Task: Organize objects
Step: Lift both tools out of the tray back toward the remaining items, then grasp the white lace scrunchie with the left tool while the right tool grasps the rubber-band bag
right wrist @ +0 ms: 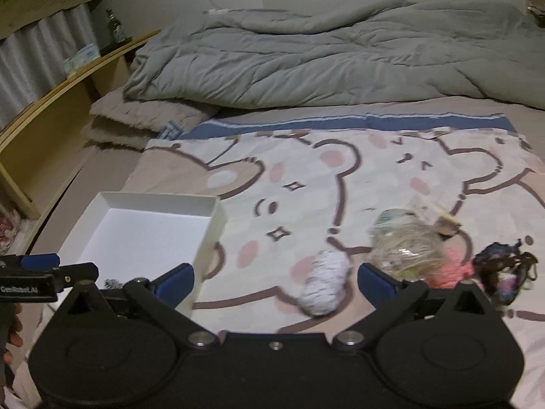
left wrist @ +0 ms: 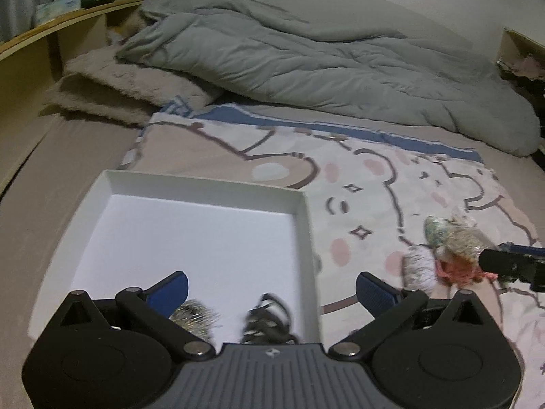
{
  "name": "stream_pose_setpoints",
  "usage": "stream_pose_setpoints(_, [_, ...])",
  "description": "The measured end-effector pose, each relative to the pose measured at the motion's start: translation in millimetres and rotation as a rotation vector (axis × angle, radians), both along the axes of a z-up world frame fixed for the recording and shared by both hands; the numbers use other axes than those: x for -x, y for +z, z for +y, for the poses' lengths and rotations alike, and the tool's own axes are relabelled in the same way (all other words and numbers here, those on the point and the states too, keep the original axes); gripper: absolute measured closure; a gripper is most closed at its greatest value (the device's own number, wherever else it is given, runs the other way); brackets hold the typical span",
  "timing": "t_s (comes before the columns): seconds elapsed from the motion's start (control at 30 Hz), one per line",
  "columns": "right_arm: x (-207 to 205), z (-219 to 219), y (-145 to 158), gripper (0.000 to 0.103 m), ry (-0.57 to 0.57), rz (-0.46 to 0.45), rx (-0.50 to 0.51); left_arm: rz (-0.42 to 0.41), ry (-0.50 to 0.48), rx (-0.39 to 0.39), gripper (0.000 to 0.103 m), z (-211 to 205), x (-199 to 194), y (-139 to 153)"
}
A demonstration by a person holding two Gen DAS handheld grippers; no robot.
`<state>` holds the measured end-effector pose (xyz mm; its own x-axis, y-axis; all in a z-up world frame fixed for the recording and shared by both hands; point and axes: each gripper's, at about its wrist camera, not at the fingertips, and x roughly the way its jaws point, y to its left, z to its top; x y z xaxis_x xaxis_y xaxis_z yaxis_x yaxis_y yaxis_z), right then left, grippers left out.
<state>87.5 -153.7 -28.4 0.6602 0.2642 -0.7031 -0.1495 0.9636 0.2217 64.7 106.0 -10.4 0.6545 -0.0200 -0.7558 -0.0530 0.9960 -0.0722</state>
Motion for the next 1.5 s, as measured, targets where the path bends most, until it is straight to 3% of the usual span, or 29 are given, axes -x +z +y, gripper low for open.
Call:
stream_pose_setpoints(0.37, [-7.7, -54.6, -6.4, 0.000, -0.072, -0.018, 0.068, -0.017, -0.078, 0.047, 0.000, -50.0, -25.3, -6.4])
stream_pose_setpoints(0.87, [-36.8, -101.1, -15.7, 0.000, -0.171, 0.038, 0.036, -0.051, -0.173, 0.024, 0.000, -114.4, -56.5, -19.0])
stream_pose_setpoints(1.23, [-70.9, -106.6, -41.1, 0.000, -0.204, 0.096, 0.018, -0.012, -0.307, -0.037, 0.000, -152.9, -71.8, -49.3])
stream_pose_setpoints(1.37, [-81.1, -103.4, -47.7, 0.000, -0.212, 0.111, 0.010, 0.051, -0.350, -0.054, 0.000, -162.2, -81.0, -65.1])
stream_pose_setpoints(1.5, [-92.5, -99.5, -54.0, 0.000, -0.211, 0.129, -0.001, 0.086, -0.397, -0.021, 0.000, -167.4, -89.5, -76.5])
